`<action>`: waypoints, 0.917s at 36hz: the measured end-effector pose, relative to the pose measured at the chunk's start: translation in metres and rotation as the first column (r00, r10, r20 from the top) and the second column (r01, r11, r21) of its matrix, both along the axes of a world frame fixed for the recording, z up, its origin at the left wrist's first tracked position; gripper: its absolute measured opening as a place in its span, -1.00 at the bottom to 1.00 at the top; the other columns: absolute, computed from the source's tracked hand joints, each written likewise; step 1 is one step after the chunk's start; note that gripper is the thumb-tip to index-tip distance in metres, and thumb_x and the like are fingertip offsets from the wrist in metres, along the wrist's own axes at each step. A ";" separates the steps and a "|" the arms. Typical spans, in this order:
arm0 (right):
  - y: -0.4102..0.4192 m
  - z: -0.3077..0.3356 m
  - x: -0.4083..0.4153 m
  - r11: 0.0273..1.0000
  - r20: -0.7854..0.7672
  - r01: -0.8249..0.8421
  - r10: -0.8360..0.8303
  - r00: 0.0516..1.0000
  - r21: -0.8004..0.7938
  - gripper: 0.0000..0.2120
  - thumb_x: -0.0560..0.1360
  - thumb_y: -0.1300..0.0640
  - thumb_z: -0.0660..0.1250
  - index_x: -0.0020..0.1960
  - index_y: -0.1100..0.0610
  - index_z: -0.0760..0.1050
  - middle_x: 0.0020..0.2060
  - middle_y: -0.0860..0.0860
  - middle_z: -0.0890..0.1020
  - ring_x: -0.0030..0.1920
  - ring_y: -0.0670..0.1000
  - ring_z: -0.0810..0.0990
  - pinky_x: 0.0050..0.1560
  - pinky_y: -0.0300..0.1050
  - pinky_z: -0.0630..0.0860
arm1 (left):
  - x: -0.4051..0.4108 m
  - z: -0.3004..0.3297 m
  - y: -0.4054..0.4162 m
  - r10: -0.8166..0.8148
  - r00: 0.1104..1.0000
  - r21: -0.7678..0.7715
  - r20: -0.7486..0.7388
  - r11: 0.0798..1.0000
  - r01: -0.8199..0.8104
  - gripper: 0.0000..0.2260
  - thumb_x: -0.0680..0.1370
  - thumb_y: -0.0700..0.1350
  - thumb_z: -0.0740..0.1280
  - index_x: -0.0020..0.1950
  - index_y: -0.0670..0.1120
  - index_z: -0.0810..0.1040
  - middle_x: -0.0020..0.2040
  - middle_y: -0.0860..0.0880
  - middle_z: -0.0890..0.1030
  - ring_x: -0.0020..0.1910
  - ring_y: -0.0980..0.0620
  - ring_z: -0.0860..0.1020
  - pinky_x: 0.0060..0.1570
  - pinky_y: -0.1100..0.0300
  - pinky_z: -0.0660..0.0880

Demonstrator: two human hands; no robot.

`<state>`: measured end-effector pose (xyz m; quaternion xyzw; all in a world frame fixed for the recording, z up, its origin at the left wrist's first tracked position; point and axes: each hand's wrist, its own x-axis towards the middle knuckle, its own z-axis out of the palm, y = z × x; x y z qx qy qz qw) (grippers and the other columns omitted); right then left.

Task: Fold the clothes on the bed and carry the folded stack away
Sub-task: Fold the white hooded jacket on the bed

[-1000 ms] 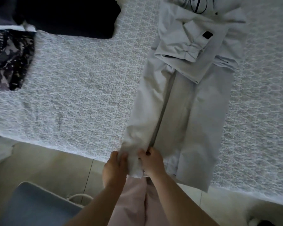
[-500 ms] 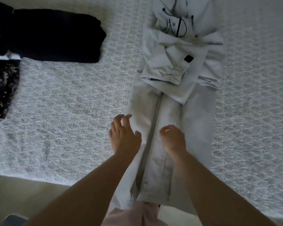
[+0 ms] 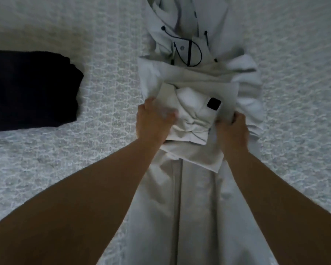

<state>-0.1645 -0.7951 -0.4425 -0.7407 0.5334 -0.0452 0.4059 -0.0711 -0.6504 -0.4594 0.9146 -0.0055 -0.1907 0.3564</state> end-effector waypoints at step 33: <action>0.003 -0.049 0.019 0.633 -0.372 -0.632 0.510 0.775 -0.447 -0.38 0.54 -0.14 -0.18 0.52 0.10 0.13 0.49 0.07 0.24 0.50 0.12 0.14 0.45 0.08 0.06 | -0.001 -0.060 -0.024 -0.619 0.760 0.502 0.196 0.730 0.465 -0.35 0.49 0.34 -0.28 0.54 0.11 -0.21 0.57 -0.02 -0.23 0.50 0.00 -0.34 0.42 -0.13 -0.37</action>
